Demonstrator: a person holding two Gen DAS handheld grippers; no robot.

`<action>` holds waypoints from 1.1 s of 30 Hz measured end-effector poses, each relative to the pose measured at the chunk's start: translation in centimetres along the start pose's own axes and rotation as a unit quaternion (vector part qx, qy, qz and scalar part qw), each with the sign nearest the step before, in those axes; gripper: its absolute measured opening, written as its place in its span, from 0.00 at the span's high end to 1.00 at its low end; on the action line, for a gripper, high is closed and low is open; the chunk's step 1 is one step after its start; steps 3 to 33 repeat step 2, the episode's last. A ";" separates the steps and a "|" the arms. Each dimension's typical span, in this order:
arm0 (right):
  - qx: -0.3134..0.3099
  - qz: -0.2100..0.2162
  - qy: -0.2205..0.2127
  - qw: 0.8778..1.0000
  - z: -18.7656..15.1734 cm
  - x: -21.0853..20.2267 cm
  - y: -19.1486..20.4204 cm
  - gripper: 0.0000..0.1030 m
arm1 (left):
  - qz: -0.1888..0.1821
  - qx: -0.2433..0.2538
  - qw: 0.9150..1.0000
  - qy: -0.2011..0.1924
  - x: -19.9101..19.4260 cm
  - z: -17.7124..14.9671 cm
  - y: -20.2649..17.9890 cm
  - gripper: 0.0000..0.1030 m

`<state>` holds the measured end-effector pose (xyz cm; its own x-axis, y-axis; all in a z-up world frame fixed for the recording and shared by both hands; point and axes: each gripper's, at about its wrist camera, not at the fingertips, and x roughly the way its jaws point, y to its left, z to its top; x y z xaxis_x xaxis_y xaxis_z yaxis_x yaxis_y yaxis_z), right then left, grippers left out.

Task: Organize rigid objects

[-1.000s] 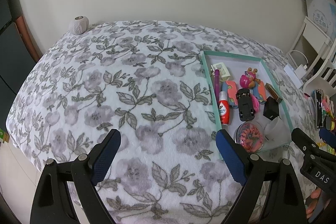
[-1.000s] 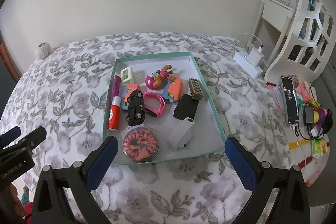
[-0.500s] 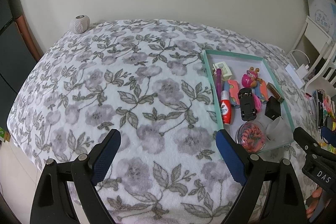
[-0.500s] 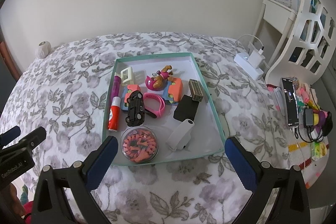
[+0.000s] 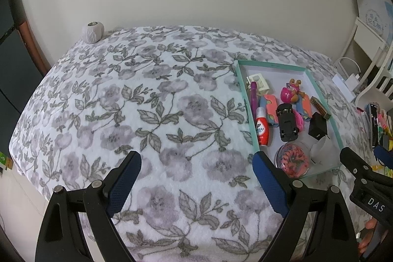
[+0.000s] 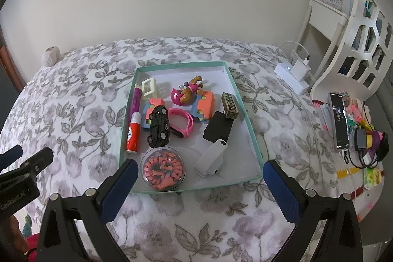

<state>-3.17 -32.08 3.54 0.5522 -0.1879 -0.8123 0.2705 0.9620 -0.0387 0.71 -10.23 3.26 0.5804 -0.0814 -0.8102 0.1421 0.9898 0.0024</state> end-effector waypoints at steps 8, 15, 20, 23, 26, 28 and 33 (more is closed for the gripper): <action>0.000 0.000 0.000 1.000 -0.1 0.0 0.1 0.00 | 0.001 -0.001 1.000 -0.001 0.0 0.0 0.0 0.10; 0.000 0.000 0.000 1.000 -0.1 0.0 0.1 0.00 | 0.001 -0.001 1.000 -0.001 0.0 0.0 0.0 0.10; 0.000 0.000 0.000 1.000 -0.1 0.0 0.1 0.00 | 0.001 -0.001 1.000 -0.001 0.0 0.0 0.0 0.10; 0.000 0.000 0.000 1.000 -0.1 0.0 0.1 0.00 | 0.001 -0.001 1.000 -0.001 0.0 0.0 0.0 0.10; 0.000 0.000 0.000 1.000 -0.1 0.0 0.1 0.00 | 0.001 -0.001 1.000 -0.001 0.0 0.0 0.0 0.10; 0.000 0.000 0.000 1.000 -0.1 0.0 0.1 0.00 | 0.001 -0.001 1.000 -0.001 0.0 0.0 0.0 0.10; 0.000 0.000 0.000 1.000 -0.1 0.0 0.1 0.00 | 0.001 -0.001 1.000 -0.001 0.0 0.0 0.0 0.10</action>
